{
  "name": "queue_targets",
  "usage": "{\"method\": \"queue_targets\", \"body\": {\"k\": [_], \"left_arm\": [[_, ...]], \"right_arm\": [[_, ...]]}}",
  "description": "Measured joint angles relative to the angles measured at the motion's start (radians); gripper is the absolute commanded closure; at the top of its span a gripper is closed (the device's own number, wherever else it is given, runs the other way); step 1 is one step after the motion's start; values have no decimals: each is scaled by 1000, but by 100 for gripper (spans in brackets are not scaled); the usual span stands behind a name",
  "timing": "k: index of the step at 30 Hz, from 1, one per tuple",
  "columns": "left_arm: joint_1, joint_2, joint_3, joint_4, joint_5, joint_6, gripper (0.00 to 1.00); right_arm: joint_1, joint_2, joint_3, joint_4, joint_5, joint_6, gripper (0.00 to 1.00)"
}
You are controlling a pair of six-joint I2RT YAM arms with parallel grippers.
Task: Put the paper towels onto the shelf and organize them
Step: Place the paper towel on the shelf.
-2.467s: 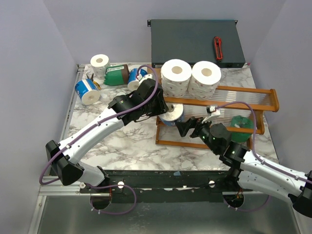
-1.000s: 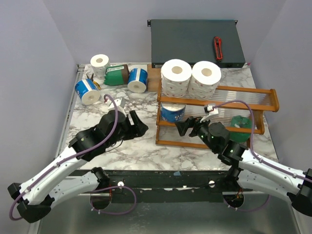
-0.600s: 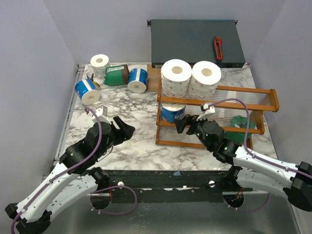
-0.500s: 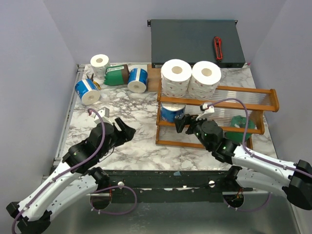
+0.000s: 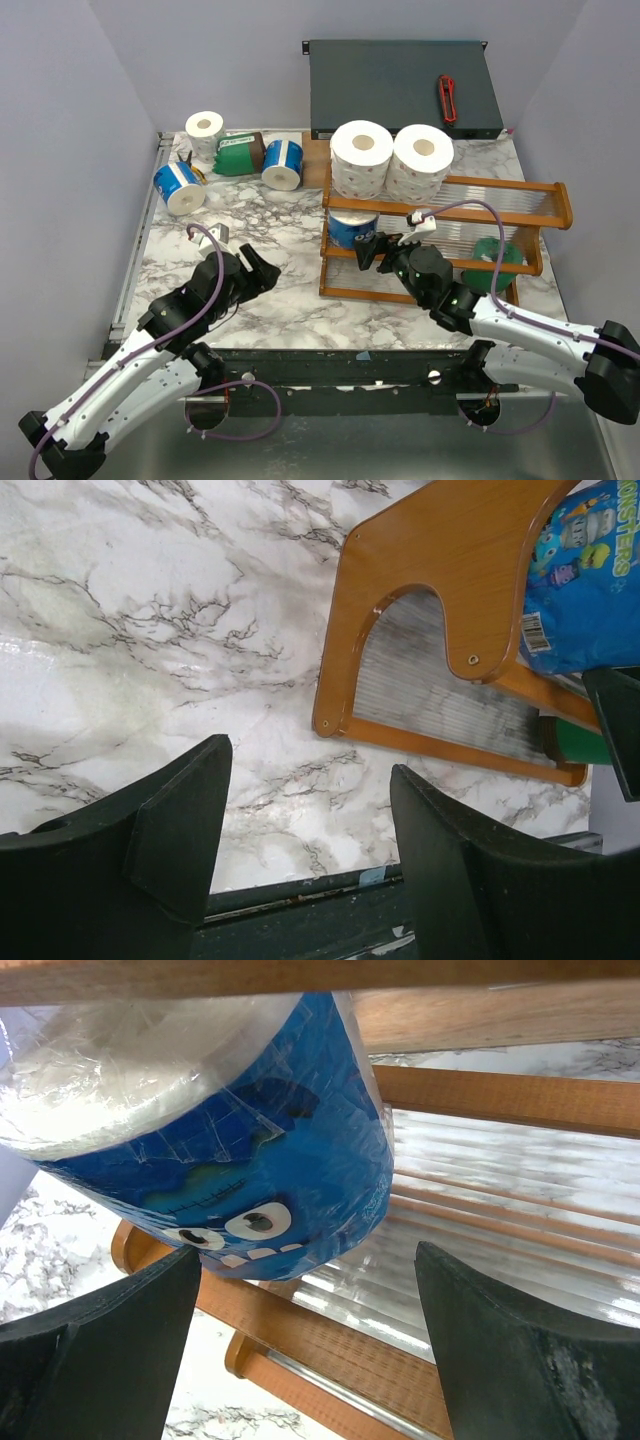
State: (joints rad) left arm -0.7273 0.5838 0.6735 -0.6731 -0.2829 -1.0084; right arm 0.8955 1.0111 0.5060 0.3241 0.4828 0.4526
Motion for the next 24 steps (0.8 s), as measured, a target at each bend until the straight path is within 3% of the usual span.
{"method": "queue_targets", "body": {"k": [15, 20, 24], "left_arm": [[8, -8, -23, 15, 29, -5, 33], [25, -4, -23, 20, 31, 6, 32], [72, 21, 1, 13, 33, 27, 25]], "right_arm": [[-3, -95, 32, -96, -46, -10, 0], [-5, -159, 91, -172, -147, -10, 0], [-6, -226, 98, -223, -279, -16, 0]]}}
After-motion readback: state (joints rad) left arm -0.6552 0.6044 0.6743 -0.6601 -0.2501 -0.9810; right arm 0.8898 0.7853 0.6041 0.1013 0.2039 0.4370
